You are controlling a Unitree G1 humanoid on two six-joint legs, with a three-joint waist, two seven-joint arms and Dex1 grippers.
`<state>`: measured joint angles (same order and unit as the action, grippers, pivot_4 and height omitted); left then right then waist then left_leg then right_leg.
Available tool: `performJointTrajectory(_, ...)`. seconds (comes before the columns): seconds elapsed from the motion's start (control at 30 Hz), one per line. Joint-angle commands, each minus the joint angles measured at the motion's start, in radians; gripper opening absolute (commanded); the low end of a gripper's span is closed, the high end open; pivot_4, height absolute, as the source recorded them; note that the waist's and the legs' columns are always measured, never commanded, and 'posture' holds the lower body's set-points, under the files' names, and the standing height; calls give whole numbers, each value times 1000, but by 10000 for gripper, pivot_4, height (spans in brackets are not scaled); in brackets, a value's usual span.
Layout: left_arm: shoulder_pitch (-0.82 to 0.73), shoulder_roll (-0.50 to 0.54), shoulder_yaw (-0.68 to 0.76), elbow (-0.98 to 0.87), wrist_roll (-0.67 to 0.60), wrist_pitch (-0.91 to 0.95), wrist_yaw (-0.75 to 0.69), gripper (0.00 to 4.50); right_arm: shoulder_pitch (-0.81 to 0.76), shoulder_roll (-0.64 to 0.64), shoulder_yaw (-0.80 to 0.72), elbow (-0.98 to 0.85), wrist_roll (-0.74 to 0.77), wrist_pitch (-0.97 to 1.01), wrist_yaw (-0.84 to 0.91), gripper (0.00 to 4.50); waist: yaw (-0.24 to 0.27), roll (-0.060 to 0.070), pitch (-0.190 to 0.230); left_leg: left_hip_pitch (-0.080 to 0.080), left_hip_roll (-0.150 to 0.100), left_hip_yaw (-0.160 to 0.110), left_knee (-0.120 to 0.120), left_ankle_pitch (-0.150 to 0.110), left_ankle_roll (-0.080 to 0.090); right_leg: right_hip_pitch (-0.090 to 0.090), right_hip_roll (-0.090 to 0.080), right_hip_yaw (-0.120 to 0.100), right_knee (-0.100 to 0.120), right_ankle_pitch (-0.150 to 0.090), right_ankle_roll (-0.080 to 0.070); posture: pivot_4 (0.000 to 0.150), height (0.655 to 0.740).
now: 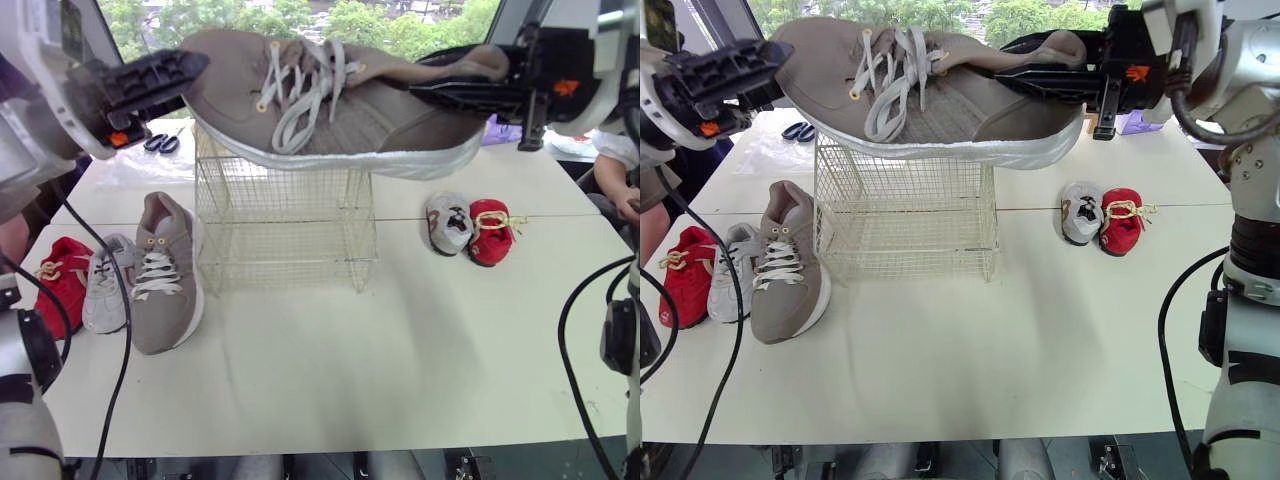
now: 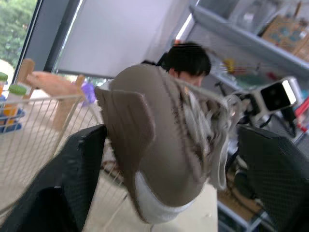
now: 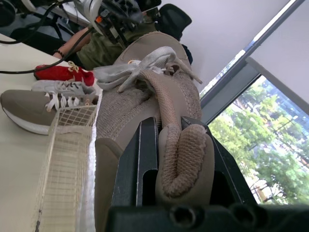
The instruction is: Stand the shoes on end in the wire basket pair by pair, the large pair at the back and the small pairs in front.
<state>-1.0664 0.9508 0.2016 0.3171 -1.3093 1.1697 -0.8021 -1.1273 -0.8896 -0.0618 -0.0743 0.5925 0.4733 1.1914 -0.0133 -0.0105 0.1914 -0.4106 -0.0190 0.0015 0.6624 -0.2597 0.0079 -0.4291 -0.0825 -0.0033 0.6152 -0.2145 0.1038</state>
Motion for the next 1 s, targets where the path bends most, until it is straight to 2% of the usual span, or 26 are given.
performJointTrajectory(0.03, -58, -25, 12, 7, 45, 8, -75, 22694, -11, -7, -53, -69, 28, 3, -18, 2545, 0, 0, 0, 0, 0, 0, 0, 0, 0, 0, 0, 0, 0, 0, 0, 1500, 7400)
performJointTrajectory(0.07, -64, -35, 15, 6, 53, 12, -85, 17369, -10, -8, -54, -77, 32, 13, -22, 2545, 1, 0, 0, 0, 0, 0, 0, 0, 0, 0, 0, 0, 0, 0, 0, 1500, 7400)
performJointTrajectory(0.13, -68, -50, 26, 1, 66, 17, -102, 9552, -18, -6, -54, -85, 34, 31, -30, 2545, 1, 0, 0, 0, 0, 0, 0, 0, 0, 0, 0, 0, 0, 0, 0, 1500, 7400)
performJointTrajectory(0.2, -68, -66, 42, -10, 70, 24, -105, 5051, -30, -7, -57, -84, 36, 50, -31, 2545, 1, 0, 0, 0, 0, 0, 0, 0, 0, 0, -1, 0, 0, 0, 0, 1500, 7400)
performJointTrajectory(0.37, -43, -114, 116, -13, 83, 9, -32, 4563, -21, 9, -78, -93, 68, 122, -63, 2545, 1, 0, 0, 0, 0, 0, 0, 0, 0, 0, -1, 0, 0, 0, 0, 1500, 7400)
performJointTrajectory(0.4, -24, -128, 141, -26, 86, -7, -7, 4563, -11, 18, -93, -89, 79, 143, -84, 12616, 1, 0, 0, 0, 0, 0, 0, 0, 0, 0, -1, 0, 0, 0, 0, 1500, 7400)
performJointTrajectory(0.43, -11, -139, 159, -40, 86, -13, 12, 4563, -4, 21, -105, -88, 89, 158, -100, 15039, 1, 0, 0, 0, 0, 0, 0, 0, 0, 0, -1, 0, 0, 0, 0, 1500, 7400)
performJointTrajectory(0.47, 4, -158, 192, -55, 74, -18, 52, 4563, 5, 30, -131, -73, 97, 170, -133, 21410, 1, 0, 0, 0, 0, 0, 0, 0, 0, 0, -2, 0, 1, 0, 0, 1500, 7400)
performJointTrajectory(0.5, 19, -177, 226, -70, 60, -27, 93, 4563, 18, 38, -164, -53, 106, 180, -170, 25550, 2, -1, 0, 0, 0, 0, 0, 0, 0, 0, -3, 0, 1, 0, 0, 1500, 7400)
performJointTrajectory(0.57, 54, -214, 295, -112, 28, -40, 176, 4563, 36, 63, -247, -11, 140, 205, -260, 36877, 2, -1, 0, 0, 0, 0, 0, 0, 0, 0, -4, 0, 1, 0, 0, 1500, 7400)
performJointTrajectory(0.63, 87, -259, 357, -167, -22, -60, 272, 4563, 32, 103, -340, 34, 192, 215, -360, 44761, 3, -1, 0, 0, -1, 0, 0, 0, 0, 0, -6, 0, 1, 0, 0, 1500, 7400)
performJointTrajectory(0.77, 163, -388, 446, -327, -160, -140, 489, 4563, 47, 185, -491, 129, 249, 184, -545, 44761, 5, -1, 0, -1, -1, 0, -1, 0, -1, -1, -9, 0, 1, 1, 0, 1500, 7400)
performJointTrajectory(0.87, 188, -479, 464, -427, -225, -238, 608, 4563, 100, 248, -566, 150, 352, 240, -617, 44761, 9, -1, 0, -2, -2, -1, -1, 0, -2, -1, -11, 0, 0, 1, 0, 1500, 7400)
performJointTrajectory(1.0, 207, -558, 436, -500, -198, -355, 650, 4563, 151, 389, -603, 120, 491, 270, -736, 44761, 1, -1, -1, -1, -3, 0, -1, 0, -2, -1, -11, 0, 1, 1, 1, 1500, 7400)
